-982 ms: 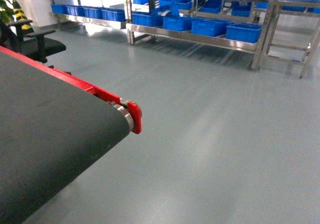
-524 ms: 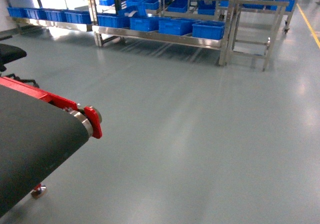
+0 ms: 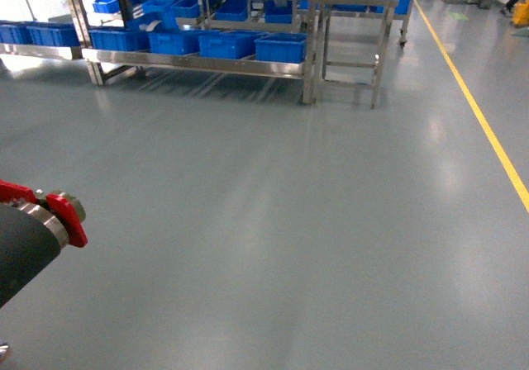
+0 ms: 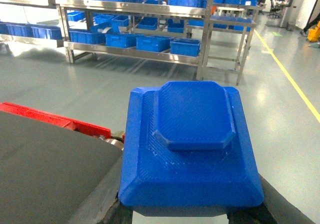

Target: Sort blue parts and orange caps into right shelf containers

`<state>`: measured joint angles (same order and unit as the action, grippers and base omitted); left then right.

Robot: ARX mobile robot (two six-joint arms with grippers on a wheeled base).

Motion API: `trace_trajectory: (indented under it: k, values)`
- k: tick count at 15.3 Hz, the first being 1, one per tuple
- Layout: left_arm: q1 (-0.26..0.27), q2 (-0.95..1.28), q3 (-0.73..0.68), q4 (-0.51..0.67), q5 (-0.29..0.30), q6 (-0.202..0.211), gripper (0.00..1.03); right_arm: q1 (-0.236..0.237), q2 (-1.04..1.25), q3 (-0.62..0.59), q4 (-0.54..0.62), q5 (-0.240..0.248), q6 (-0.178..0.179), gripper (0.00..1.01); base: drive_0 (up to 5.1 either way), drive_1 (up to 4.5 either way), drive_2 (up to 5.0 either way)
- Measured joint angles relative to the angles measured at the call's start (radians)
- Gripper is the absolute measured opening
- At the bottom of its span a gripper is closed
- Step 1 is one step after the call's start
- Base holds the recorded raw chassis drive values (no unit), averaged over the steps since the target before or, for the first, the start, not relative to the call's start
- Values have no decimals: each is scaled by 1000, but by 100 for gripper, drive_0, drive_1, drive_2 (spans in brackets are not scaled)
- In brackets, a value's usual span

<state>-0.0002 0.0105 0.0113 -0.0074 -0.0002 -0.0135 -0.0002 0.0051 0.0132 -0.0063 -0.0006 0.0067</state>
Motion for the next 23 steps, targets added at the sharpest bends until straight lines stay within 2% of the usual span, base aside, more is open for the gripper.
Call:
trace_trajectory:
  k: [13,23]
  values:
    - [-1,0,0,4,0,0,41,0,0,0,6,0,0,45,-165,-165,-165]
    - [-1,0,0,0,-1,0,41,0,0,0,-1,0,0,45,8,432,-416]
